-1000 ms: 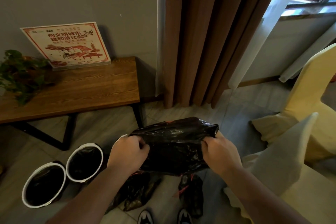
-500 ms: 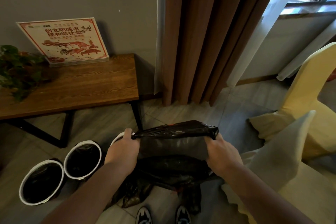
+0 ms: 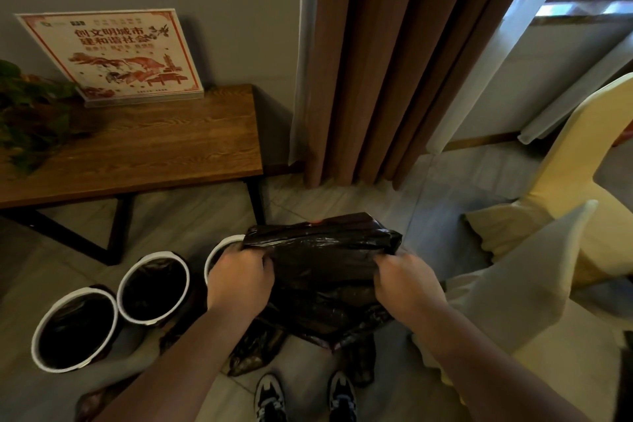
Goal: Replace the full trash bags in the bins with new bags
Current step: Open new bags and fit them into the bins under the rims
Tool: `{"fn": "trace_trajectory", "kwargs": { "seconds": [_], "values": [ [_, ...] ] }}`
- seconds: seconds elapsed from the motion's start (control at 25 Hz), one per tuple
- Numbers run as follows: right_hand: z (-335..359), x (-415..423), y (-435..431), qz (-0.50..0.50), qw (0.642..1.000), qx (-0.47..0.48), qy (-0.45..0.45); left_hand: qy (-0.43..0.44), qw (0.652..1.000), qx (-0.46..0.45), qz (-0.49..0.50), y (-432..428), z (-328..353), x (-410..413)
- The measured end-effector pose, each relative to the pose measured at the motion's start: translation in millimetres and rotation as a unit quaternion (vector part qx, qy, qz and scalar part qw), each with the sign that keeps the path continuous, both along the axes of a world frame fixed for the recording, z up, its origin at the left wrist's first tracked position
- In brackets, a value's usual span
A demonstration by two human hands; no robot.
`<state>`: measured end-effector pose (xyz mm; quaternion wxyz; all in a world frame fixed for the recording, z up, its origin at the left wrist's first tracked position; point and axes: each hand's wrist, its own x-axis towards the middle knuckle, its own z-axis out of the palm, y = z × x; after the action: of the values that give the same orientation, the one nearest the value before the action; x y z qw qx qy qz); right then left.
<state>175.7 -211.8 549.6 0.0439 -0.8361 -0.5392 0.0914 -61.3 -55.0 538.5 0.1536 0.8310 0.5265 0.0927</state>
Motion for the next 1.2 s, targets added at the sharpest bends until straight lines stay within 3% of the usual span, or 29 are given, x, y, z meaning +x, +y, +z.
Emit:
{"fn": "trace_trajectory", "kwargs": {
  "seconds": [0.16,0.36,0.52,0.76,1.0,1.2],
  "values": [
    [0.9,-13.1,7.3,-0.018,0.998,0.035,-0.051,0.053,0.993,-0.011,-0.103,14.2,-7.6,-16.7],
    [0.4,-29.8,15.8,-0.026,0.998,-0.035,-0.050,0.085,0.989,-0.074,-0.094,29.8,-16.5,-38.7],
    [-9.2,-44.0,17.5,-0.076,0.995,-0.068,0.010,0.082,0.983,-0.122,-0.110,40.6,-26.8,-50.9],
    [-24.3,-47.5,18.6,-0.085,0.989,-0.109,0.059,0.077,0.981,-0.152,-0.088,49.8,-45.0,-40.5],
    [-49.9,-27.6,23.5,-0.087,0.993,-0.072,0.035,0.077,0.992,-0.079,-0.055,49.9,-54.0,-22.0],
    [-78.0,4.6,34.5,-0.050,0.996,-0.063,0.040,0.074,0.984,-0.163,-0.010,46.4,-77.8,6.2]
  ]
}}
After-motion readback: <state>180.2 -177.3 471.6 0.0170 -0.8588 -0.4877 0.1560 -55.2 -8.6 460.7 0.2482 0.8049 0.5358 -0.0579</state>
